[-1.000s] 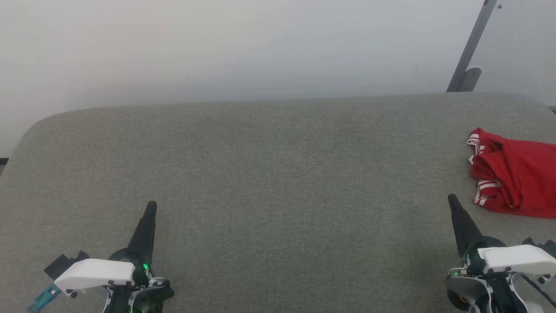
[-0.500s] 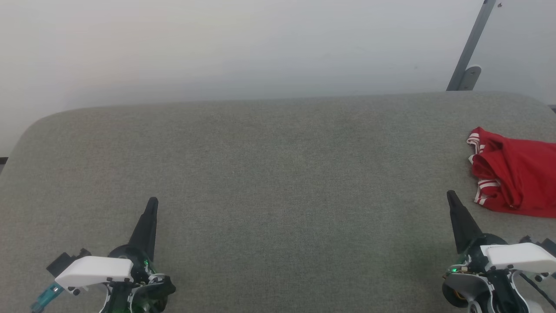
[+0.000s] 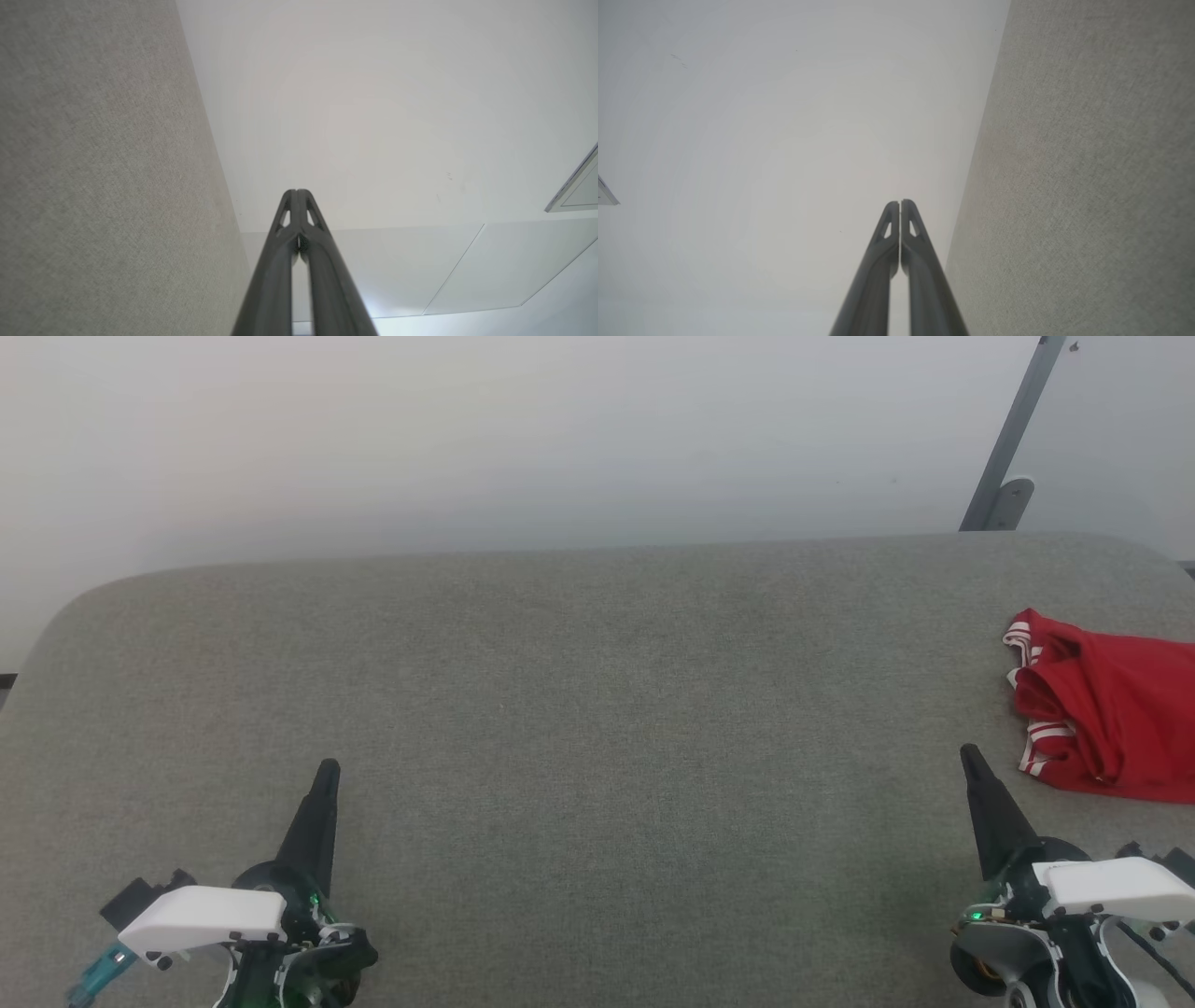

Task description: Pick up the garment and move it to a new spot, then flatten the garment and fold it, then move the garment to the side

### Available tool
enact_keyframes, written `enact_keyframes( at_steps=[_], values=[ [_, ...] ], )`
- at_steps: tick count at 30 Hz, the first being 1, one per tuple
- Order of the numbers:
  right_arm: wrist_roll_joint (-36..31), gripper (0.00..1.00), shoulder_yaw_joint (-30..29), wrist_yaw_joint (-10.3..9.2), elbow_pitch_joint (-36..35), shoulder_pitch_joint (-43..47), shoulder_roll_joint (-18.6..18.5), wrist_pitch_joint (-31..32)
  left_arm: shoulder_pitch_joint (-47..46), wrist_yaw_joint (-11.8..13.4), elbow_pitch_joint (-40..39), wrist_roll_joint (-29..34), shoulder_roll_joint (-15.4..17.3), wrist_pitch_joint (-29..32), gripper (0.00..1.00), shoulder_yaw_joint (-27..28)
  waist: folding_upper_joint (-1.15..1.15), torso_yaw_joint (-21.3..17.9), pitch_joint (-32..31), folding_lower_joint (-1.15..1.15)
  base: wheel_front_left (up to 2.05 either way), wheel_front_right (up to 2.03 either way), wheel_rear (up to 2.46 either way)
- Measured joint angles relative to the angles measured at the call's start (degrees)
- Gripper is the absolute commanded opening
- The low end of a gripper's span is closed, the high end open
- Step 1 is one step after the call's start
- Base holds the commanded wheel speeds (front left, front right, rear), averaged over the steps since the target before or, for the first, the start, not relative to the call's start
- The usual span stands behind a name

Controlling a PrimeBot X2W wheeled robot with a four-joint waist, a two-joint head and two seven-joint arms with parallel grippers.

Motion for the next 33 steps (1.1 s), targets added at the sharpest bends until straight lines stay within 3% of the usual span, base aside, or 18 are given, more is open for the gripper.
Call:
enact_keyframes(
  at_steps=[33],
  values=[
    [0.0,0.0,0.0,0.0,0.0,0.0,0.0,0.0,0.0,0.0,0.0,0.0,0.0,0.0,0.0,0.0,0.0,0.0,0.0,0.0,0.0,0.0,0.0]
  ],
)
